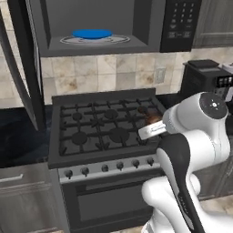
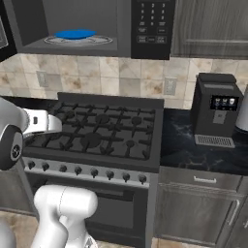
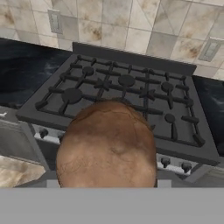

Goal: Retrieve the reheated potato from the microwave, then place the potato, cheese, and condiment on the cutting board.

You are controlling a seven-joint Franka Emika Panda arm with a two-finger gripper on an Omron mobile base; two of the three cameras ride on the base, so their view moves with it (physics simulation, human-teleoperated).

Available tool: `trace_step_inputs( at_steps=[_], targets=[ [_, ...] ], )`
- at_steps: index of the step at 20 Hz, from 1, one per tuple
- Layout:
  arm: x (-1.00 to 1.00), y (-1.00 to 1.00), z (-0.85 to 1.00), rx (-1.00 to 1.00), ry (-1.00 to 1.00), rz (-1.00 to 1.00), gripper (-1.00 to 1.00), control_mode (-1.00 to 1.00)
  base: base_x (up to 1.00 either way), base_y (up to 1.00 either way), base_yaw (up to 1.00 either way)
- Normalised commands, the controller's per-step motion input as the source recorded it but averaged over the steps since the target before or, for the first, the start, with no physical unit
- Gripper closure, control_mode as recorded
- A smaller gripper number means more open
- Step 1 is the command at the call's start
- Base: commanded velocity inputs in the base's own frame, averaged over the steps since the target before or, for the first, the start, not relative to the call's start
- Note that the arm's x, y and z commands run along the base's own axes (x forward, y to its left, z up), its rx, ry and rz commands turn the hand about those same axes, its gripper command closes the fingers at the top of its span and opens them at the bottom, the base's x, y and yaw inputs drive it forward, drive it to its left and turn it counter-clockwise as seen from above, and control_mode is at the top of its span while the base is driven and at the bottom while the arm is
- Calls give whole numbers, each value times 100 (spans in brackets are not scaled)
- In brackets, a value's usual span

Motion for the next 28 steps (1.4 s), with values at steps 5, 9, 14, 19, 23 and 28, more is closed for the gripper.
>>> trace_step_inputs(
  at_steps=[5,9,14,19,23,28],
  targets=[
    [0,0,0,0,0,0,100,100,-70,-5,-12],
    [0,0,0,0,0,0,100,100,-55,-8,-21],
    [0,0,0,0,0,0,100,100,-47,-4,-9],
    [0,0,0,0,0,0,100,100,-53,-1,37],
    [0,0,0,0,0,0,100,100,-40,0,37],
    [0,0,0,0,0,0,100,100,-13,-7,7]
  ],
)
